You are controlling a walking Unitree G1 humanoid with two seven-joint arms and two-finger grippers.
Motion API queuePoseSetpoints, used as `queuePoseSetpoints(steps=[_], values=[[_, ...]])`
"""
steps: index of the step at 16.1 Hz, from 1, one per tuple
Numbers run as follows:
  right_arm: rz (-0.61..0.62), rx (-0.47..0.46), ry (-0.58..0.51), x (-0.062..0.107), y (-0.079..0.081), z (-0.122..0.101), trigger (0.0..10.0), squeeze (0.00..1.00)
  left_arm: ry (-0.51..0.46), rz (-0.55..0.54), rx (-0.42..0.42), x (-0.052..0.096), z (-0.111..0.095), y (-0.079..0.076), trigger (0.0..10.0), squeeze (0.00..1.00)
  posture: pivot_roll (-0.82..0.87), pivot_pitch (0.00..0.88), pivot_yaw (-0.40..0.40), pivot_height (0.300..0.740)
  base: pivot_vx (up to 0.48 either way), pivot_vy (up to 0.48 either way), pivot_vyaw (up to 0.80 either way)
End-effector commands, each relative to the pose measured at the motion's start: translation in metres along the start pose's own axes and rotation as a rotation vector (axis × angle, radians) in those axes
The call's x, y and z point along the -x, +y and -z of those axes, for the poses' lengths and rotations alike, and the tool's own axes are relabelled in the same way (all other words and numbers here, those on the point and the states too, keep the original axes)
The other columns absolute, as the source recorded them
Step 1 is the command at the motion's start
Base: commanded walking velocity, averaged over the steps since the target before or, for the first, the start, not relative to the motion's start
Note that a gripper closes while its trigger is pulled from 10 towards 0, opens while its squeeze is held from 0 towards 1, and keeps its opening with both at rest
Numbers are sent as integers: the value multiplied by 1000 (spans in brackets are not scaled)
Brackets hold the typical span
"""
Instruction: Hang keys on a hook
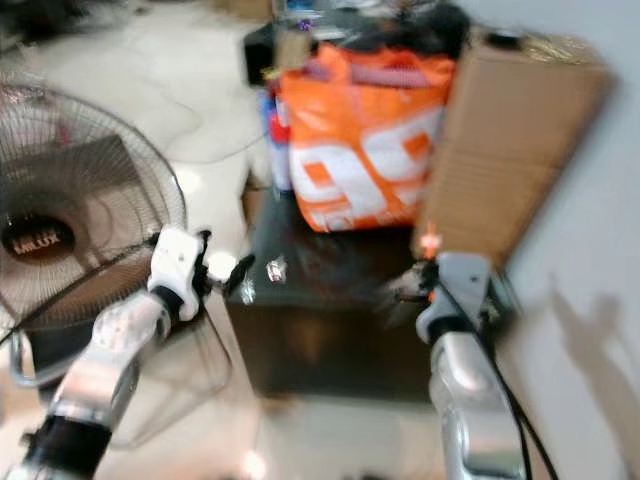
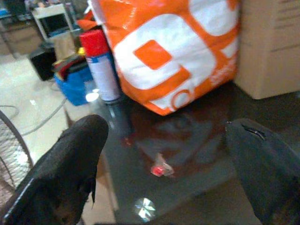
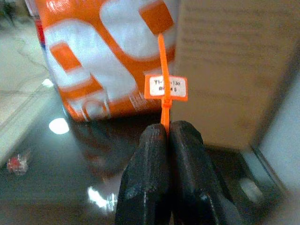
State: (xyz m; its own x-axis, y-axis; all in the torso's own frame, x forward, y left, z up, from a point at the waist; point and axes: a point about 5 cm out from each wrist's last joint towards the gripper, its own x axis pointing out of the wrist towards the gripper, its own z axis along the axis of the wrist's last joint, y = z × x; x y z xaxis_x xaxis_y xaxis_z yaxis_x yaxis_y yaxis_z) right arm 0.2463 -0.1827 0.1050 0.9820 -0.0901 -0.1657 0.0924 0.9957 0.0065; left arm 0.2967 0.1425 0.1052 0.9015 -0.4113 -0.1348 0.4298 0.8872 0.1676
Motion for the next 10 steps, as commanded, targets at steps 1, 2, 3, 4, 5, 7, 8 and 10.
queuePoseSetpoints(steps=[1, 2, 3, 4, 5, 7, 8, 10], values=[[-6, -2, -27, -1, 2, -7, 10000, 0, 8, -7, -15, 1, 1, 3, 10000, 573, -92, 0, 10, 740, -292, 0, 0], [-8, -4, -24, 0, 2, -7, 10000, 0, 8, -6, -15, 1, 1, 2, 10000, 569, -91, 0, 8, 740, -292, 0, 0], [-5, -1, -23, -1, 2, -7, 10000, 0, 8, -6, -15, 1, 1, 2, 10000, 573, -89, 0, 7, 740, -289, 0, 0], [25, 17, -18, -2, -2, -7, 10000, 0, 6, -7, -16, 1, 0, 2, 10000, 576, -89, 0, 4, 740, -289, 0, 0], [26, 17, -19, -2, -3, -8, 10000, 0, 6, -7, -15, 0, 0, 2, 10000, 573, -93, 0, 4, 740, -289, 0, 0], [27, 16, -24, -2, -5, -9, 10000, 0, 1, -4, -9, -1, 0, -1, 10000, 573, -97, 0, -4, 740, -287, 0, 0], [10, 12, -22, -1, -4, -9, 10000, 0, -6, 0, -5, -1, -1, -1, 10000, 573, -101, 0, -7, 740, -281, 0, 0], [35, 5, -1, 1, -9, -6, 10000, 0, -51, -13, 50, -8, -11, 3, 10000, 565, -105, 0, -36, 740, 0, 0, 0]])
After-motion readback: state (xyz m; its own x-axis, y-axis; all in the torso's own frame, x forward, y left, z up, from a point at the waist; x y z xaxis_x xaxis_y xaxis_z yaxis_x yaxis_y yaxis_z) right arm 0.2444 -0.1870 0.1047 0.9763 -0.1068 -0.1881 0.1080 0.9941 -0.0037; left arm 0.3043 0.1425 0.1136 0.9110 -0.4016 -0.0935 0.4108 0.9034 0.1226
